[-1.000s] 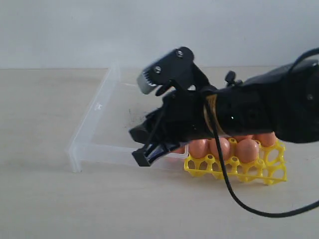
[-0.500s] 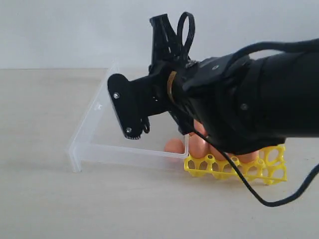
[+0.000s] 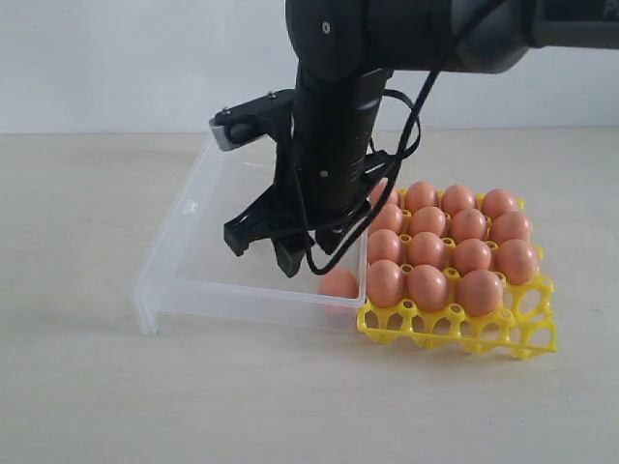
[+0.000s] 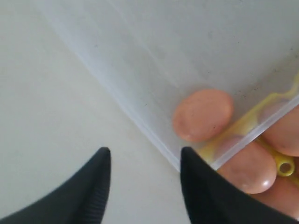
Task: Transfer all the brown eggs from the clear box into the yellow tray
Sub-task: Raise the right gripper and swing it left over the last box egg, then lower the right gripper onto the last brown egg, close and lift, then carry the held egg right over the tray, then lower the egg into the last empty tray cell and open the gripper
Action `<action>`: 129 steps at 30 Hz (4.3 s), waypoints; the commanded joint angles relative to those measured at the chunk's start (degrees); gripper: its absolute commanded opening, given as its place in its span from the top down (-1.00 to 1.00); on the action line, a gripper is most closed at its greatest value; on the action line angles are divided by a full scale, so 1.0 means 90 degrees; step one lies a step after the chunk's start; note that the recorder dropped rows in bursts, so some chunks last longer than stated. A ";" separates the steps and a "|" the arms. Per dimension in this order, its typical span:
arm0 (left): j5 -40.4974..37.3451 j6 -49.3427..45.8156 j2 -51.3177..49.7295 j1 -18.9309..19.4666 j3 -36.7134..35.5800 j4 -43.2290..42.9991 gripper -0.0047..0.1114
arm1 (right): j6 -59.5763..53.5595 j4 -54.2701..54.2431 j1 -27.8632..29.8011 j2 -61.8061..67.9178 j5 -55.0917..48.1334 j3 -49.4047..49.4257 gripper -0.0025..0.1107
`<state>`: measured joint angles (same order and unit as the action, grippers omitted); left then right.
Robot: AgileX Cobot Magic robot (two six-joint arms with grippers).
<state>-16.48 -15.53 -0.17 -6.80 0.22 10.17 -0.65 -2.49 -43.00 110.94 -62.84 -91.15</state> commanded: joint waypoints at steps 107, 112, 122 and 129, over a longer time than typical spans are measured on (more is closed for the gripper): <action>0.0015 -0.0001 0.0019 -0.0038 -0.0024 -0.0010 0.85 | 0.0583 -0.4382 0.0714 -0.2408 1.2957 0.9135 0.96; 0.0015 -0.0001 0.0019 -0.0038 -0.0024 -0.0010 0.85 | -0.0046 -0.5085 0.0714 -0.2408 1.2298 0.8530 0.96; 0.0015 -0.0001 0.0019 -0.0038 -0.0024 -0.0010 0.85 | -0.0579 -0.6277 0.0714 -0.2408 1.2522 0.8464 0.96; 0.0015 -0.0001 0.0019 -0.0038 -0.0024 -0.0010 0.85 | -0.0589 -0.6325 0.0780 -0.2154 1.2313 0.8274 0.96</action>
<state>-16.48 -15.53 -0.17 -6.80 0.22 10.17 -5.40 -59.04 -36.64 90.33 48.89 -15.70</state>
